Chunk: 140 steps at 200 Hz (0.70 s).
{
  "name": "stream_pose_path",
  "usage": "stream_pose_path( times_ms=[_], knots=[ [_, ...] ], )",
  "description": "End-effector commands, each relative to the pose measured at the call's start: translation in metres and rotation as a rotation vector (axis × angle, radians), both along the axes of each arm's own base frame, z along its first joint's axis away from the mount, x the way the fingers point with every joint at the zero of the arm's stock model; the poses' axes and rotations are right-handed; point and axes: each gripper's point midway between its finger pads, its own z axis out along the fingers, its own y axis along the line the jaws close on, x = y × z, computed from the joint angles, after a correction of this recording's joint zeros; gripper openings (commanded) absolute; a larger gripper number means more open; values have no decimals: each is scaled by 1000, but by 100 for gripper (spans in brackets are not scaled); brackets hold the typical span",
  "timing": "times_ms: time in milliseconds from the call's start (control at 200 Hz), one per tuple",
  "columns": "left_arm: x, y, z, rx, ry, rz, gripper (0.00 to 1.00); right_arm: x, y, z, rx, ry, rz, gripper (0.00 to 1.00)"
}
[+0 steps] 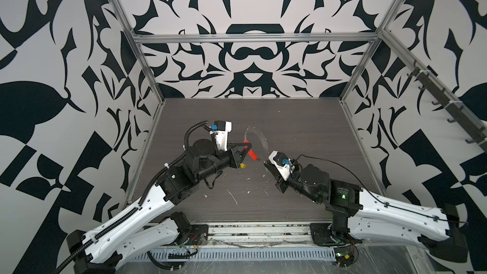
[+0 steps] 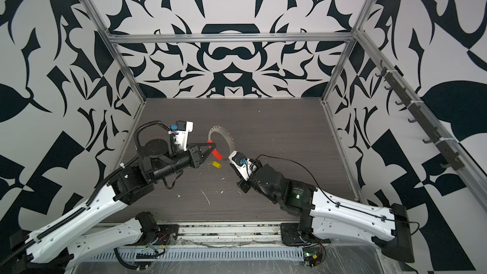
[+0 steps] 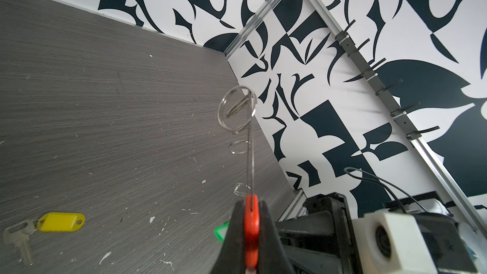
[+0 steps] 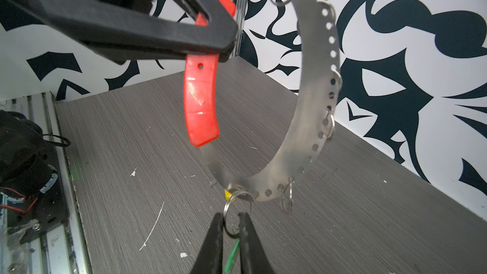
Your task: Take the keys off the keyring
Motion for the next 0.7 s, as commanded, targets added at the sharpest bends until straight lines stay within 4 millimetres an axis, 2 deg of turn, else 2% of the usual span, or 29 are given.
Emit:
stream_pose_path(
  times_ms=[0, 270, 585, 695],
  knots=[
    [-3, 5, 25, -54, -22, 3, 0, 5, -5, 34, 75, -52, -40, 10],
    [-4, 4, 26, -63, -20, 0, 0, 4, -8, 34, 73, -54, -40, 0],
    [-7, 1, 24, -86, -1, -24, 0, -2, -4, 43, 116, -52, 1, 0],
    [-8, 0, 20, -88, 11, -27, 26, -5, -6, 50, 131, -54, 20, 0]
  ],
)
